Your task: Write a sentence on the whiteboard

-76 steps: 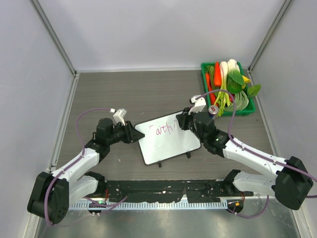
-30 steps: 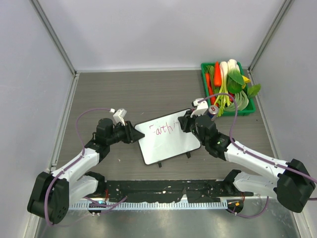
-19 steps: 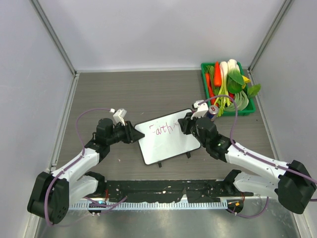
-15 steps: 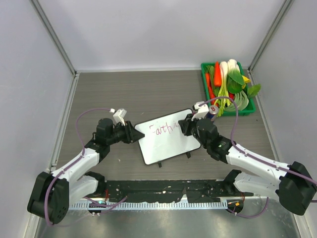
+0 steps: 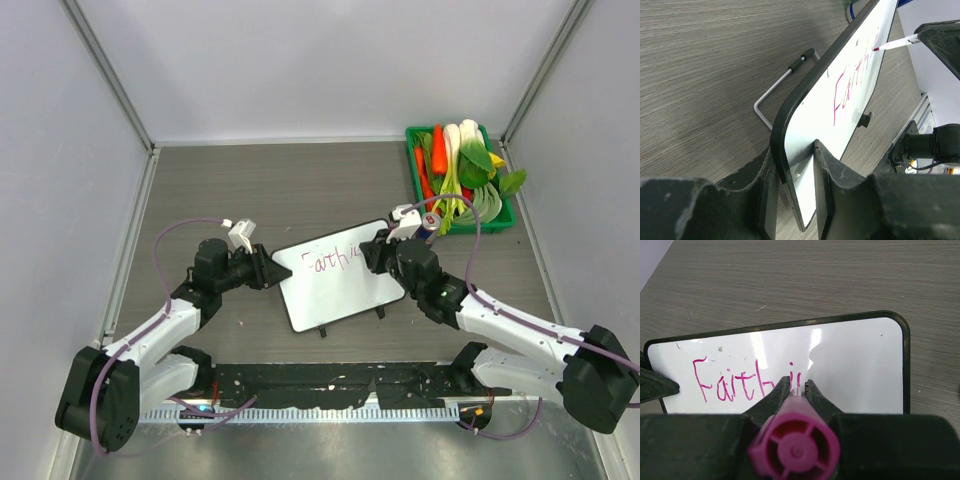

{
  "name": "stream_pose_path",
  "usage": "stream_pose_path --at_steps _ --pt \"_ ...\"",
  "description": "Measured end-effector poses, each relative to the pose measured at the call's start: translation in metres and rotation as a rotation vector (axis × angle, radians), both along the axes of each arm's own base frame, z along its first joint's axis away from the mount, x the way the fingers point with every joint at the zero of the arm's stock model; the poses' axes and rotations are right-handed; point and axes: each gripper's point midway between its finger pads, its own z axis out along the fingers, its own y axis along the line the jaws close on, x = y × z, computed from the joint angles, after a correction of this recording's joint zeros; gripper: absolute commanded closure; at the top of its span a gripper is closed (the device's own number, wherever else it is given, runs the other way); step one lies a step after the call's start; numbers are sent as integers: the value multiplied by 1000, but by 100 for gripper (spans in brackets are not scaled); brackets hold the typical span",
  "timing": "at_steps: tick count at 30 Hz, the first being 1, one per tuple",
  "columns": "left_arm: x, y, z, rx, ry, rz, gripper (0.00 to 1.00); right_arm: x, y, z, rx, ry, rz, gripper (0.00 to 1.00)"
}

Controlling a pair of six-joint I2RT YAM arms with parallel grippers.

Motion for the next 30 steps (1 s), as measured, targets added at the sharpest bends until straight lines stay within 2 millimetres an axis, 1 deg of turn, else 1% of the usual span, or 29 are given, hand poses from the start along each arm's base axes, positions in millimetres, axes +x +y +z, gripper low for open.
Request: stream_pose_path --at_steps 12,16,30 --pt "0 0 0 -1 -1 -2 100 8 1 8 -13 -10 -23 99" --pt "0 0 1 -2 -2 -2 100 11 -1 12 -22 -22 -41 98" --pt "0 0 0 -2 -2 -2 100 13 -5 10 -36 -19 -64 98"
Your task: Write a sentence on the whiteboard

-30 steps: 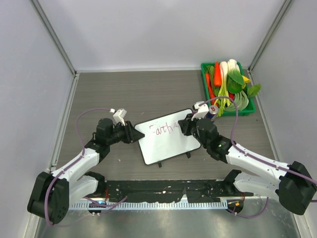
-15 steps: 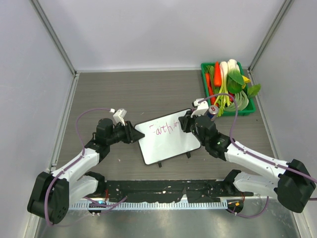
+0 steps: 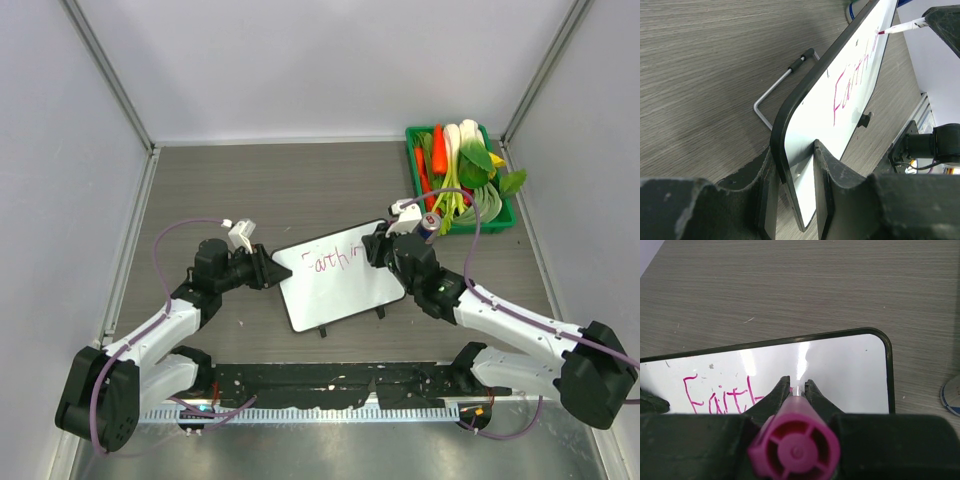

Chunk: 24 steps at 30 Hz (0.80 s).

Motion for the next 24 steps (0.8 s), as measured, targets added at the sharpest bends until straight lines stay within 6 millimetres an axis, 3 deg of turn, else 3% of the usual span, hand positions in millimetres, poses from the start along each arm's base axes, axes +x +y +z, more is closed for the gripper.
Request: stream_pose_path --at_steps 24 --pt "0 0 0 -2 -3 0 100 -16 -10 -10 -18 29 22 98"
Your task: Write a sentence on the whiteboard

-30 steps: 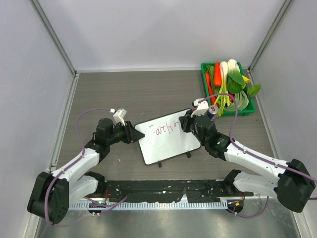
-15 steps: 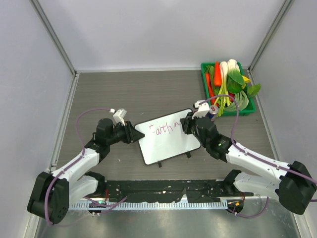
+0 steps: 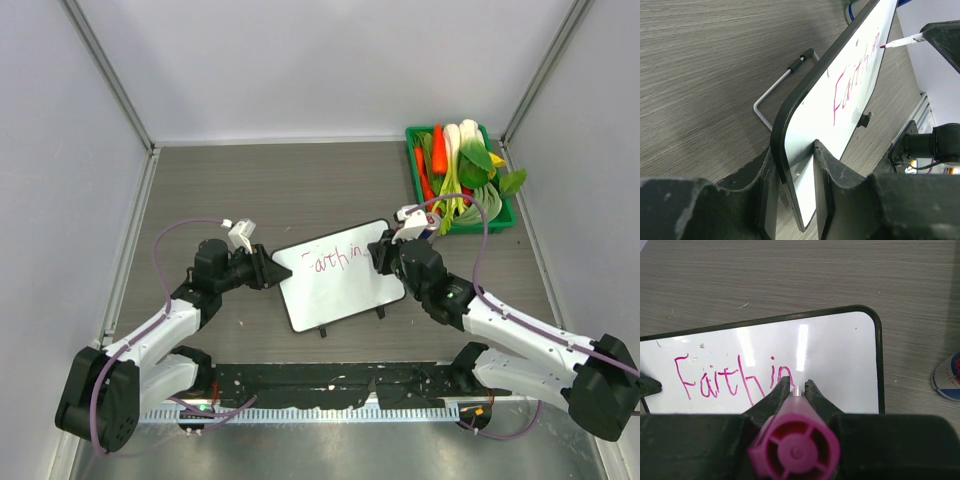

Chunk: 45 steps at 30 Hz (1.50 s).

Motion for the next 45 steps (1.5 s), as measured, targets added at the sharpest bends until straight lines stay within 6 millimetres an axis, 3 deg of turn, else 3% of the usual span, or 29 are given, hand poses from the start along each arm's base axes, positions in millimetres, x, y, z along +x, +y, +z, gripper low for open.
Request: stream_pose_path --at_steps 11,21,31,45 --pt "0 0 0 0 0 0 100 6 -2 24 23 -45 -31 99" --pt "0 0 0 -1 -1 0 100 15 -2 10 -9 -19 -49 98" --pt "0 0 0 -1 -2 -1 100 24 -4 20 30 -52 -71 99" --pt "0 0 0 -1 -2 -1 100 23 -13 11 42 -41 -84 99"
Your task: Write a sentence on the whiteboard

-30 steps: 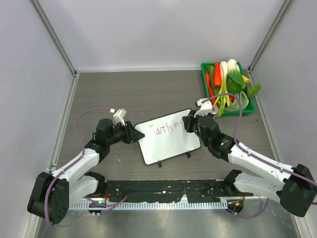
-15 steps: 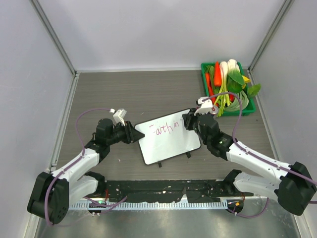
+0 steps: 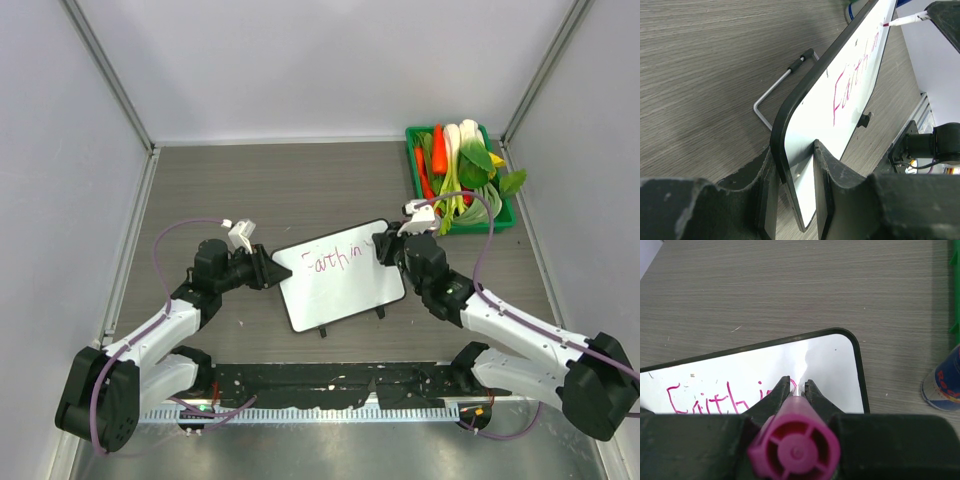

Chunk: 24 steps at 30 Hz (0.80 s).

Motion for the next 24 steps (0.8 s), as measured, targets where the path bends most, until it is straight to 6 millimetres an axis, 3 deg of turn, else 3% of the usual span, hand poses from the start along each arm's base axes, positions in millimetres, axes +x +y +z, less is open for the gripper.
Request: stream_pose_path --at_steps 15,24 --pt "0 0 0 0 0 0 100 -9 -5 -7 4 23 4 98" --pt "0 0 0 0 0 -1 100 0 -4 20 20 -21 -14 99"
